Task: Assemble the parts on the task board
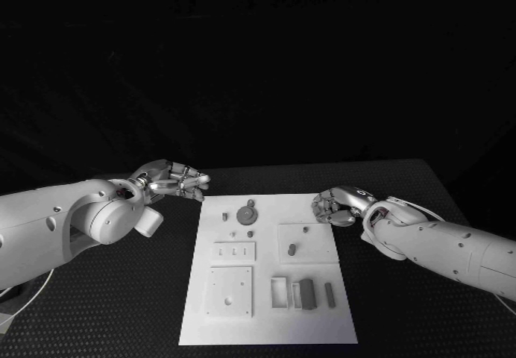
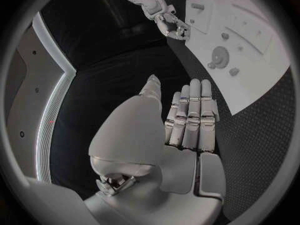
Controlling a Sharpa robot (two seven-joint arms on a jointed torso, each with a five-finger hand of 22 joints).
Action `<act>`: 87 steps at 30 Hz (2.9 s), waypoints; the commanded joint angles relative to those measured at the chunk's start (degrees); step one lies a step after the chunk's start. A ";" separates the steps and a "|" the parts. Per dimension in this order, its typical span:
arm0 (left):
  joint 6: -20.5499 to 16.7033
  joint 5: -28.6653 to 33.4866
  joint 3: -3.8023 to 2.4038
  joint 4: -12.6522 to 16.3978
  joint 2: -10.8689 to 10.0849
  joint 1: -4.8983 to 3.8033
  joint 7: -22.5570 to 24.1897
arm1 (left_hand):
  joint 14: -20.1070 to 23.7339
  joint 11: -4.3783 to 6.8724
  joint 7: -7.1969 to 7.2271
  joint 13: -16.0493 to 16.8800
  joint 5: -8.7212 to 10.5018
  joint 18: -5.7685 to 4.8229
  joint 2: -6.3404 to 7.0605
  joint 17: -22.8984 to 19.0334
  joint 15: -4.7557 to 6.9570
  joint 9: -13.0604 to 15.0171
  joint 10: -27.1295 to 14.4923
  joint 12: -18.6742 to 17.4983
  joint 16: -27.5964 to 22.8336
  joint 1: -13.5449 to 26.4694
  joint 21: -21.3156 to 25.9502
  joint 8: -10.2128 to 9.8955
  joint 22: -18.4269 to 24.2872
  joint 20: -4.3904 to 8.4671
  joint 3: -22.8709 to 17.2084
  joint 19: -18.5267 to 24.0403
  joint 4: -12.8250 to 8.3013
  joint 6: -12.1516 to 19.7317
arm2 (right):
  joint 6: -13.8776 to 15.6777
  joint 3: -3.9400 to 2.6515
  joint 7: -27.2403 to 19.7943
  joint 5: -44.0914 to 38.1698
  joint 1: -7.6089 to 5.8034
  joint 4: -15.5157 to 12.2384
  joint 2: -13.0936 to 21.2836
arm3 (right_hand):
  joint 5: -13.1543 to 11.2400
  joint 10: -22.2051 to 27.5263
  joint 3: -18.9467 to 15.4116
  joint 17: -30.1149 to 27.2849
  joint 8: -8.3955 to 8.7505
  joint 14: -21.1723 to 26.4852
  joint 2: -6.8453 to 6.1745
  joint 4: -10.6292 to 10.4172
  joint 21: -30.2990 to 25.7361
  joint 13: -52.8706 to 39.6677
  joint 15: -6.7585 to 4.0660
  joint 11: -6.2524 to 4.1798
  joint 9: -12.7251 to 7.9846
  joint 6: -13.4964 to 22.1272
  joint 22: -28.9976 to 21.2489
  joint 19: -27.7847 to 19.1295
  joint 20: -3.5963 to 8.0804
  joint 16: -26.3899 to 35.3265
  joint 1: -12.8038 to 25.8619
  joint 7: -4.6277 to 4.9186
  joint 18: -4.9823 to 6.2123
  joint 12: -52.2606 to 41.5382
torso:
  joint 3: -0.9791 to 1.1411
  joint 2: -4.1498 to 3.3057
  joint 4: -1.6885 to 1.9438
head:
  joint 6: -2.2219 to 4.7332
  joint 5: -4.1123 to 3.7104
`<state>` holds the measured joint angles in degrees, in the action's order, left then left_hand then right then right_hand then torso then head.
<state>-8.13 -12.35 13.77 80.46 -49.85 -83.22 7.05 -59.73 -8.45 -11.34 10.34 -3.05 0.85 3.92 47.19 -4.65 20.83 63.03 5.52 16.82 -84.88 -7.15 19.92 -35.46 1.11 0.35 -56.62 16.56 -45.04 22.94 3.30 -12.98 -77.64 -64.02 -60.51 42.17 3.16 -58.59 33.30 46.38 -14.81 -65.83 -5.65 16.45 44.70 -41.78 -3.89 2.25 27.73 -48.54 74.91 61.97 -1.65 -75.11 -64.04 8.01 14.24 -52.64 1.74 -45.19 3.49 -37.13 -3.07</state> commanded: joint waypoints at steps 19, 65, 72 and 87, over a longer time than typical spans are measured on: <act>0.93 -0.22 -0.04 0.42 -0.07 -0.02 0.44 | -0.39 0.03 -0.17 0.08 0.05 0.09 0.20 0.17 0.08 -0.08 0.33 -0.35 -0.42 0.01 0.26 -0.24 -0.10 0.04 -0.13 -0.25 0.17 -0.15 | 0.89 0.00 -0.81 -0.02 0.49 0.31 -0.53 | 0.18 -0.12 -0.56 0.34 -2.46 -0.50 1.89 -0.10 0.56 1.38 -1.22 -1.22 1.83 -5.18 1.07 0.57 0.35 -0.72 0.17 -0.62 0.76 -1.58 | 0.02 -0.02 0.01 | -0.17 -0.12; -7.12 -9.31 -0.03 5.80 2.78 0.54 -11.84 | -3.60 3.04 2.33 5.82 0.25 0.56 4.15 5.03 2.57 0.43 6.38 1.81 4.59 9.95 -2.38 1.34 -3.47 2.49 -1.78 -4.77 0.32 -6.33 | 1.60 -1.31 11.19 -4.17 -4.33 -16.25 -4.16 | 0.19 -3.53 -0.83 1.03 -2.64 -4.44 0.84 -0.69 2.88 1.10 -2.58 -2.58 3.84 -7.48 1.04 4.01 2.25 -2.31 2.15 -1.92 0.76 -6.48 | -0.35 0.35 -0.06 | 1.74 1.57; -9.75 -1.62 -0.02 7.64 3.68 0.96 -10.87 | -3.20 2.90 2.19 6.89 0.24 0.59 5.31 5.10 2.58 0.23 5.87 1.22 4.98 11.59 -2.25 0.82 -4.07 2.49 -5.55 -4.53 0.17 -6.11 | 0.83 -1.32 11.69 -3.74 -4.31 -18.04 -6.47 | 0.18 -3.26 -0.83 1.06 -2.39 -4.79 0.72 -0.67 3.03 0.46 -2.62 -2.60 3.95 -7.40 1.00 4.29 2.46 -2.32 2.53 -1.92 0.76 -7.31 | -0.24 0.30 -0.23 | 2.06 1.94; -9.62 -2.25 -0.01 9.71 4.17 1.21 -13.56 | -2.99 2.83 2.05 7.89 0.25 0.54 4.94 5.17 2.50 0.26 5.78 1.02 5.34 11.54 -2.24 0.72 -4.71 2.41 -4.70 -4.32 0.25 -6.08 | 1.97 -1.87 12.79 -3.74 -4.20 -19.41 -7.82 | 0.18 -3.25 -0.78 1.12 -2.23 -5.14 0.75 -0.61 3.21 0.15 -2.67 -2.63 4.04 -7.42 1.00 4.61 2.65 -2.39 2.73 -1.96 0.76 -7.75 | -0.15 0.14 -0.24 | 1.67 2.29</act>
<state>-17.05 -15.40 13.78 89.89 -45.82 -82.02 -5.42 -63.13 -5.97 -9.41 18.19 -3.05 0.85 8.74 52.32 -2.14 21.02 68.64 6.64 21.96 -73.81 -9.37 20.58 -40.13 3.37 -4.65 -61.34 16.86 -50.87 25.23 1.47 -0.74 -81.12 -68.26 -79.66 34.50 3.11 -61.97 32.48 47.45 -17.13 -70.62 -4.92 15.98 47.59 -41.58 -6.62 -0.30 31.65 -55.25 74.92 66.36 0.93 -77.20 -61.90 5.41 14.09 -60.17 1.59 -45.02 3.26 -35.38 -0.79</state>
